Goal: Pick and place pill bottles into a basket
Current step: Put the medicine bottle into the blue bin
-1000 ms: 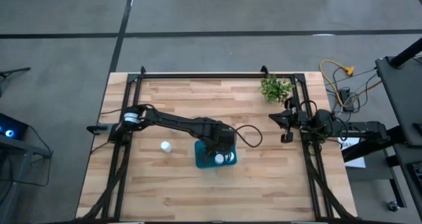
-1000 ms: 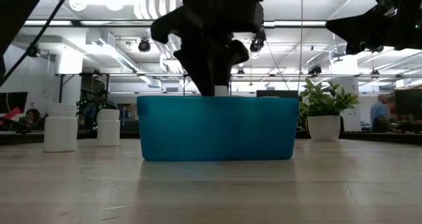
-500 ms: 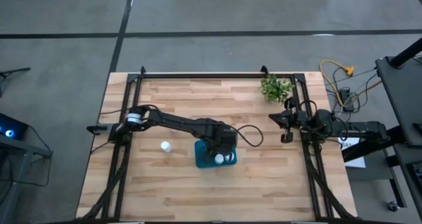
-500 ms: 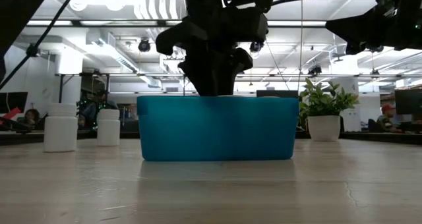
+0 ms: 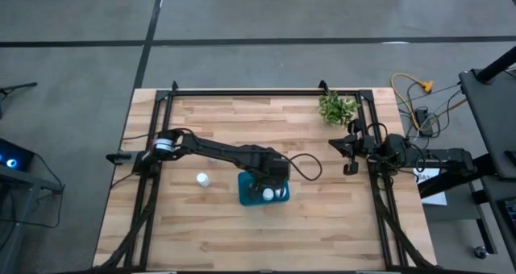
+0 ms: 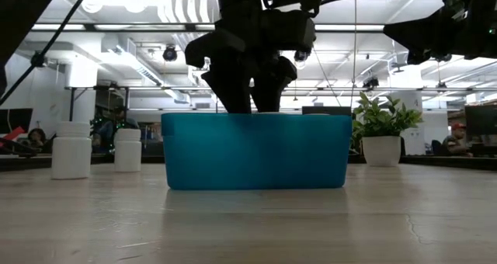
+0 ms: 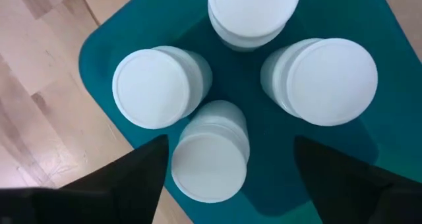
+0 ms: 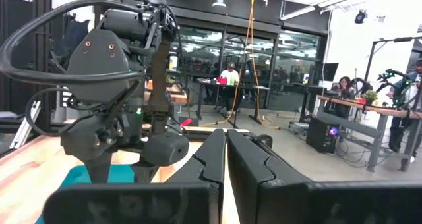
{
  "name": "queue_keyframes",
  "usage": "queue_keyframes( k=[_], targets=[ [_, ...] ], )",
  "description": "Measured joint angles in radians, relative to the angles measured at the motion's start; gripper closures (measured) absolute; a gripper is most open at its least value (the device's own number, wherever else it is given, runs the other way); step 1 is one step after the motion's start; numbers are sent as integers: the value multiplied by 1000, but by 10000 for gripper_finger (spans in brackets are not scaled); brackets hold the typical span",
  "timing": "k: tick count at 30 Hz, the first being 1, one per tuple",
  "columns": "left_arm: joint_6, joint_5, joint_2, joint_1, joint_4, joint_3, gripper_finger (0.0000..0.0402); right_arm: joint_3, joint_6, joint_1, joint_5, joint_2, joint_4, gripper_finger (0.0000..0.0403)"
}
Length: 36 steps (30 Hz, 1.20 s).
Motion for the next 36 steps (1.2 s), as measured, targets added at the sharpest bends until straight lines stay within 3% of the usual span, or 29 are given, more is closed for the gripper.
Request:
queue_keyframes(
  k=[10,26,31,36],
  targets=[
    [-53,0,-12,-1,-43,9,90,0,0,0,0,0,-13,394],
    [-87,-2,-173,-4,-134,5,90,0,0,0,1,0,-19,394],
    [-108,-4,-221,-9,-208,-1,121,0,0,0,0,2,-19,394],
    [-108,-5,-261,-14,-231,-23,183,0,3,0,1,5,-20,394]
  ],
)
